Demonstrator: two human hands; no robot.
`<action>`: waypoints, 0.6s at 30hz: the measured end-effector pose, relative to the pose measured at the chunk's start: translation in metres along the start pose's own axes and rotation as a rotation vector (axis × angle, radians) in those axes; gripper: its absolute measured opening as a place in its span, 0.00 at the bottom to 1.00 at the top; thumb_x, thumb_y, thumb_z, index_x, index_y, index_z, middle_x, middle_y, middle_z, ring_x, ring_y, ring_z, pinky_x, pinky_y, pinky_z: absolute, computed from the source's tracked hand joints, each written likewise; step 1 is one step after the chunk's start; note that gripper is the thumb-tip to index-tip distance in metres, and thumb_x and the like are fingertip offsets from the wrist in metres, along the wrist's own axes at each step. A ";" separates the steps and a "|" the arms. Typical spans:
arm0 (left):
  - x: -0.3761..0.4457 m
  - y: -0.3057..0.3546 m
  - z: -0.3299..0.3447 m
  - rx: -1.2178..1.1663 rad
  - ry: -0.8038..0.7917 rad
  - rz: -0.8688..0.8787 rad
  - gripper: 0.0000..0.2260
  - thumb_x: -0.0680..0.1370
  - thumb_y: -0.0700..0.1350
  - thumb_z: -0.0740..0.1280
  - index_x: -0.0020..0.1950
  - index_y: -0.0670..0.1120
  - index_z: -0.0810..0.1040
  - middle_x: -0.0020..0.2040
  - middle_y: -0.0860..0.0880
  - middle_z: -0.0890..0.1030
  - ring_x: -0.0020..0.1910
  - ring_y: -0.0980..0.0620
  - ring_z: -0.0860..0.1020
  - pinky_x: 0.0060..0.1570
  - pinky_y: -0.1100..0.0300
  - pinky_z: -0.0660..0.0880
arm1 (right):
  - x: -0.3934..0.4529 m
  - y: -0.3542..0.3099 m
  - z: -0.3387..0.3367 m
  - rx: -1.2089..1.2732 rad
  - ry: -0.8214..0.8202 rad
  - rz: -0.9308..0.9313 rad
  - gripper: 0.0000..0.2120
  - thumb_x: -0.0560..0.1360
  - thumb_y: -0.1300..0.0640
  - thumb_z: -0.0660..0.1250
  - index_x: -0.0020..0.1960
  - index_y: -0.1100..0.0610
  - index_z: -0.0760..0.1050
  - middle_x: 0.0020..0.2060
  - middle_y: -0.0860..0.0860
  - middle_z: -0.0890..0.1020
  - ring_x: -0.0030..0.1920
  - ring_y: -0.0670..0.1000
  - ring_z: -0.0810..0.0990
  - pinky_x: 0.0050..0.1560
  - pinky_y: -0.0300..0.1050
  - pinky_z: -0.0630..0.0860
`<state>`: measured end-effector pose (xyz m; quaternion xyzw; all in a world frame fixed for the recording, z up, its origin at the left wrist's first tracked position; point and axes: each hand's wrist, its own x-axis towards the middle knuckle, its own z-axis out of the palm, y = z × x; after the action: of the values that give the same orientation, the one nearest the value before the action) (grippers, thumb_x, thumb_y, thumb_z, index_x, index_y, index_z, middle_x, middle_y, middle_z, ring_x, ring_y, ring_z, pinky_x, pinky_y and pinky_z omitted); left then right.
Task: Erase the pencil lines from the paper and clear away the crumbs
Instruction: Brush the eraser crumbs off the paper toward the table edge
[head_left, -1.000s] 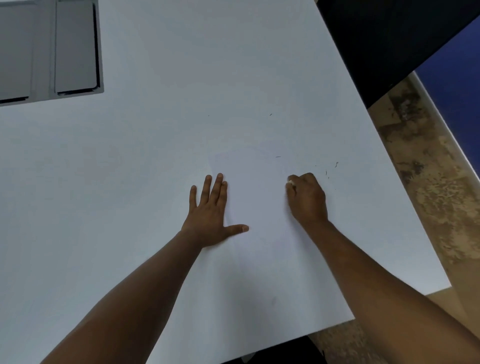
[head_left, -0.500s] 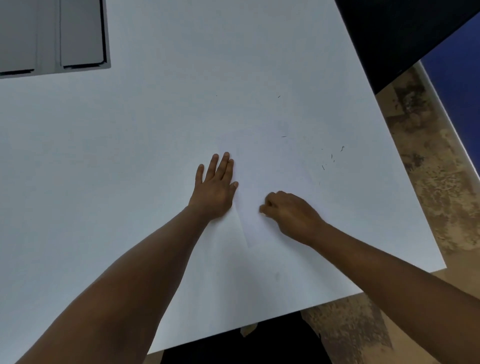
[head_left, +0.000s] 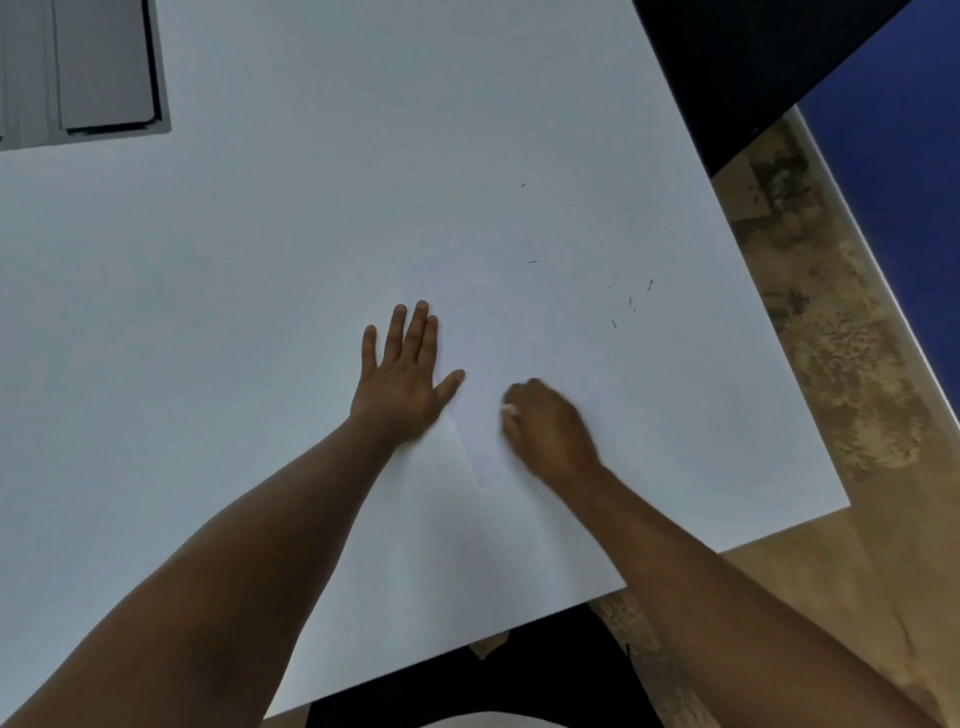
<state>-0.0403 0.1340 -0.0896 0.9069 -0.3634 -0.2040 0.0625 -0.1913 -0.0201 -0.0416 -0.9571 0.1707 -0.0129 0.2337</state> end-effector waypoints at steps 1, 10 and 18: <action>0.000 0.001 0.000 -0.002 -0.003 -0.003 0.36 0.83 0.66 0.40 0.83 0.46 0.35 0.83 0.50 0.31 0.80 0.49 0.29 0.78 0.42 0.32 | -0.004 0.016 -0.006 0.001 0.062 0.067 0.04 0.74 0.66 0.67 0.41 0.60 0.76 0.35 0.56 0.77 0.34 0.56 0.76 0.36 0.45 0.68; -0.005 0.003 0.008 -0.043 0.119 0.012 0.35 0.84 0.64 0.42 0.84 0.44 0.41 0.84 0.46 0.37 0.82 0.46 0.34 0.78 0.41 0.34 | -0.020 0.033 -0.017 0.165 0.160 0.233 0.05 0.78 0.64 0.67 0.51 0.60 0.82 0.41 0.54 0.80 0.41 0.52 0.78 0.44 0.45 0.74; -0.029 0.059 0.039 -0.050 0.216 0.011 0.29 0.86 0.55 0.43 0.84 0.42 0.51 0.85 0.43 0.50 0.84 0.44 0.45 0.80 0.41 0.42 | -0.030 -0.004 0.015 0.138 0.060 0.003 0.05 0.79 0.60 0.65 0.49 0.59 0.79 0.40 0.52 0.76 0.37 0.49 0.75 0.38 0.42 0.76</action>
<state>-0.1127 0.1122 -0.1004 0.9197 -0.3544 -0.1135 0.1250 -0.2167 0.0000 -0.0514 -0.9376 0.1778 -0.0528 0.2941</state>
